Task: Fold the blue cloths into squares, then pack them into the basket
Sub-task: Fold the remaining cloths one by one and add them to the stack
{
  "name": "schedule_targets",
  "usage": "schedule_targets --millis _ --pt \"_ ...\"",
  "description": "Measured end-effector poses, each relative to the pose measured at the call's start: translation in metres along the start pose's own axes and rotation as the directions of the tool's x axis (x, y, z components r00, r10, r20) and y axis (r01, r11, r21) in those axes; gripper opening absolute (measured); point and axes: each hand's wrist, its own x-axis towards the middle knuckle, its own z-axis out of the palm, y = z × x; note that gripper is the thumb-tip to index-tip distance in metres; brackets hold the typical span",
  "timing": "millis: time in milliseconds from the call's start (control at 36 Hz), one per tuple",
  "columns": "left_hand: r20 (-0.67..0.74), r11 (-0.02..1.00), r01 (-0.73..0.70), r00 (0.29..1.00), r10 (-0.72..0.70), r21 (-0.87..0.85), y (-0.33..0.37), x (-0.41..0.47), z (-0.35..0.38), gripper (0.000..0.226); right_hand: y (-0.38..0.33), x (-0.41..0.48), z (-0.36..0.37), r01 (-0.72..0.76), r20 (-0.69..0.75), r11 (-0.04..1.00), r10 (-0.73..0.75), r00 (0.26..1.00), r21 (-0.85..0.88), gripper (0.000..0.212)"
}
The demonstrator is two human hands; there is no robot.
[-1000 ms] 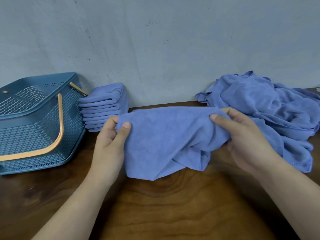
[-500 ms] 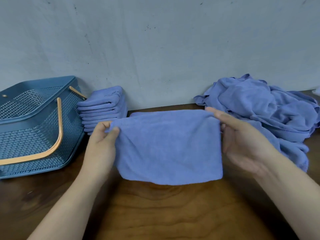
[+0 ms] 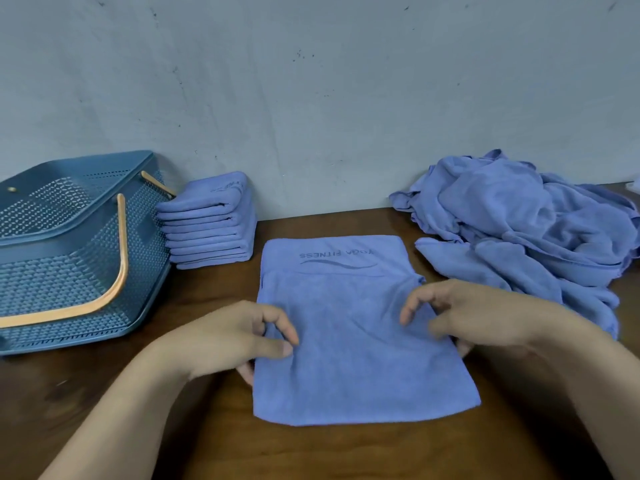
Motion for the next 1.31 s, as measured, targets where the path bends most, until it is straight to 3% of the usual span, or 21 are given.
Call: schedule_targets --millis 83,139,222,278,389,444,500,556,611,694,750,861,1000,1111,1222,1306 --pt "0.204 0.998 0.034 0.978 -0.043 0.047 0.006 -0.011 -0.002 0.014 -0.003 -0.006 -0.005 -0.049 0.077 0.999 0.049 0.996 0.003 0.017" --pt "0.232 0.999 0.033 0.972 -0.041 0.040 0.007 -0.013 -0.004 0.017 -0.001 -0.002 -0.003 -0.019 0.016 0.999 0.018 1.000 0.034 0.010" --pt "-0.039 0.998 -0.042 0.998 0.040 -0.045 0.002 -0.005 -0.003 0.017 0.007 0.012 0.005 0.072 -0.190 0.996 -0.060 0.980 0.058 0.009" --pt "-0.232 0.991 -0.086 0.971 0.060 -0.106 -0.002 0.005 0.000 0.018 0.012 0.020 0.010 0.134 -0.310 0.991 -0.130 0.942 -0.010 0.008" --pt "-0.320 0.993 -0.108 0.943 0.089 -0.041 -0.011 0.016 0.006 0.023 0.019 0.026 0.012 0.183 -0.367 0.975 -0.218 0.904 -0.129 0.036" --pt "-0.357 0.988 -0.151 0.925 0.130 -0.032 -0.012 0.016 0.005 0.027 0.017 0.025 0.009 0.205 -0.417 0.974 -0.227 0.880 -0.098 0.045" --pt "-0.470 0.954 -0.270 0.864 0.180 -0.130 -0.010 0.014 0.003 0.020 0.014 0.026 0.007 0.270 -0.509 0.963 -0.227 0.830 0.011 0.049" --pt "-0.626 0.886 -0.397 0.761 0.171 -0.241 -0.008 0.018 0.000 0.015 0.014 0.030 0.005 0.335 -0.586 0.938 -0.221 0.780 0.092 0.052" --pt "-0.695 0.881 -0.415 0.703 0.150 -0.229 -0.009 0.024 -0.003 0.024 0.018 0.037 0.005 0.357 -0.588 0.932 -0.251 0.769 0.070 0.054" --pt "-0.621 0.936 -0.299 0.774 0.122 -0.188 -0.013 0.029 0.001 0.041 0.026 0.045 0.004 0.310 -0.502 0.949 -0.241 0.831 0.059 0.067" --pt "-0.614 0.958 -0.235 0.785 0.088 -0.164 -0.014 0.030 0.006 0.044 0.028 0.045 0.005 0.278 -0.491 0.960 -0.248 0.835 -0.011 0.071" --pt "-0.609 0.968 -0.214 0.788 0.090 -0.134 -0.014 0.029 0.002 0.049 0.030 0.045 0.013 0.260 -0.490 0.927 -0.364 0.792 -0.269 0.059" --pt "-0.522 0.943 -0.156 0.853 -0.021 -0.293 -0.008 0.020 -0.001 0.054 0.025 0.044 0.031 0.358 -0.266 0.809 -0.514 0.816 -0.465 0.041" --pt "-0.330 0.930 -0.021 0.937 -0.110 -0.368 -0.005 0.010 -0.010 0.047 0.025 0.043 0.035 0.290 -0.132 0.773 -0.432 0.892 -0.565 0.047" --pt "-0.090 0.973 0.054 0.993 -0.076 -0.224 -0.006 -0.002 -0.018 0.044 0.027 0.044 0.035 0.257 -0.077 0.726 -0.392 0.917 -0.638 0.054" --pt "0.059 0.996 -0.012 0.998 0.017 -0.084 -0.010 -0.011 -0.021 0.051 0.029 0.048 0.038 0.250 -0.057 0.705 -0.381 0.923 -0.663 0.057"
